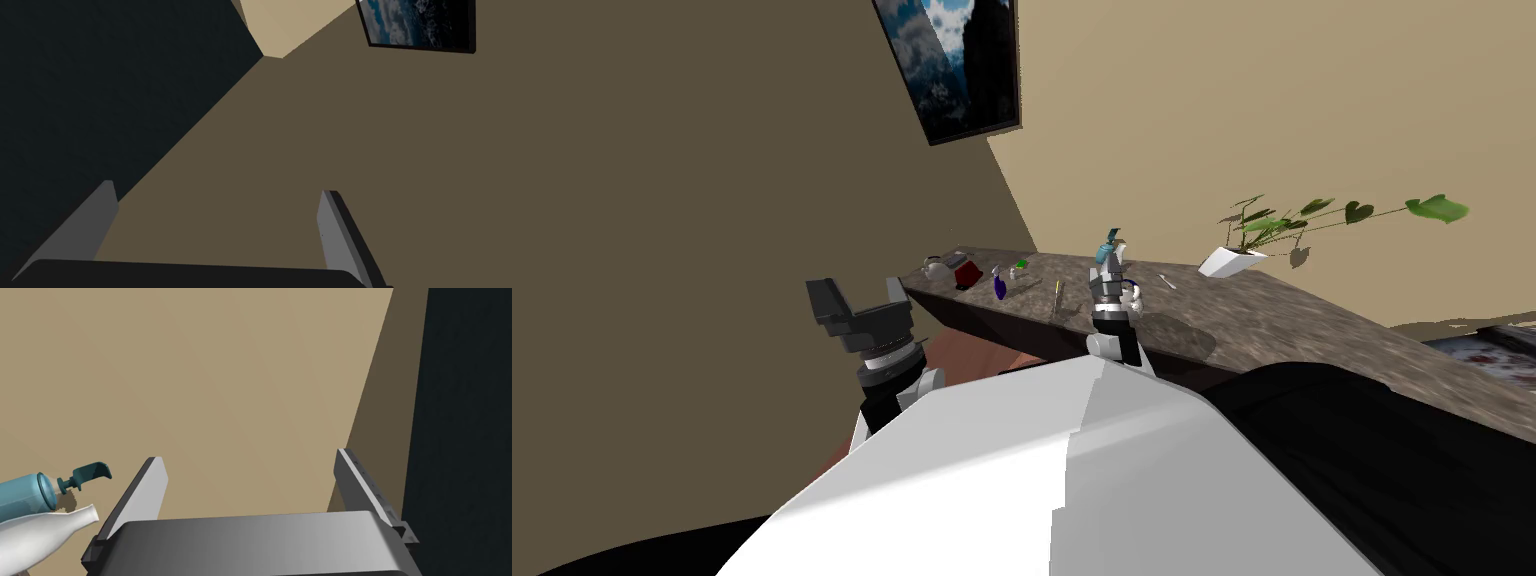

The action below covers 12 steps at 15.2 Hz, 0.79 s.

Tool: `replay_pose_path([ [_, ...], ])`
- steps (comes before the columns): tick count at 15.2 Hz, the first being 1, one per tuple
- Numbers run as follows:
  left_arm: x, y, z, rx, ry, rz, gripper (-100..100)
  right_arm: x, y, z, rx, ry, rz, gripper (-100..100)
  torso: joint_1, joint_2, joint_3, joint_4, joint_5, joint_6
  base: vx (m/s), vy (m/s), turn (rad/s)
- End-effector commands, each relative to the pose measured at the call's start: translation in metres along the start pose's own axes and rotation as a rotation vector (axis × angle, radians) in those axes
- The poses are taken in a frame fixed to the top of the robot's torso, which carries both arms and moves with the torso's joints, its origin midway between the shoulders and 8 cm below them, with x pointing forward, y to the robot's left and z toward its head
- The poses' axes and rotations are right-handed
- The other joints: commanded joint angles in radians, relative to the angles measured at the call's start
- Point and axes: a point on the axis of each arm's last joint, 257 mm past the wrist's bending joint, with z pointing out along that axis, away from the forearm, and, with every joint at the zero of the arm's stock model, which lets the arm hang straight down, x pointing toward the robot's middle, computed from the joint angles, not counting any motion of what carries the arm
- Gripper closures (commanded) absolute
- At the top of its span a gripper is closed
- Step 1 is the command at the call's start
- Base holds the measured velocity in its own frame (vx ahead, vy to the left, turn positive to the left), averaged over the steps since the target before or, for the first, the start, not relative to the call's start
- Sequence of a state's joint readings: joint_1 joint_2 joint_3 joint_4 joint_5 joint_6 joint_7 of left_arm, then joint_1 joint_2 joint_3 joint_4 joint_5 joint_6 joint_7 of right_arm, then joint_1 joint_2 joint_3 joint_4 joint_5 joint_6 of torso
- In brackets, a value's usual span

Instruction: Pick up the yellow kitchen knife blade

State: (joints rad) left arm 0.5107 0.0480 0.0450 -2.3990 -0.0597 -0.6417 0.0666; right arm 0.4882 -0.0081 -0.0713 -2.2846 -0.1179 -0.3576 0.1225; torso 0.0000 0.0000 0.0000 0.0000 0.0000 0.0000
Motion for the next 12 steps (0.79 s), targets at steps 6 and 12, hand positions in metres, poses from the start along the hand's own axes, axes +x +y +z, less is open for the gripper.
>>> replay_pose_path([
  [6,0.0,0.0,0.0,0.0,0.0,0.0,0,-0.004,-0.022,0.002,0.074,0.076,0.011,-100,0.004,0.002,0.001,0.0,0.001,0.0,-0.03,0.047,0.042],
  [12,0.0,0.0,0.0,0.0,0.0,0.0,0,-0.021,-0.054,0.002,0.187,0.085,0.066,-100,0.005,0.003,0.002,0.001,0.001,0.0,-0.042,0.077,0.061],
])
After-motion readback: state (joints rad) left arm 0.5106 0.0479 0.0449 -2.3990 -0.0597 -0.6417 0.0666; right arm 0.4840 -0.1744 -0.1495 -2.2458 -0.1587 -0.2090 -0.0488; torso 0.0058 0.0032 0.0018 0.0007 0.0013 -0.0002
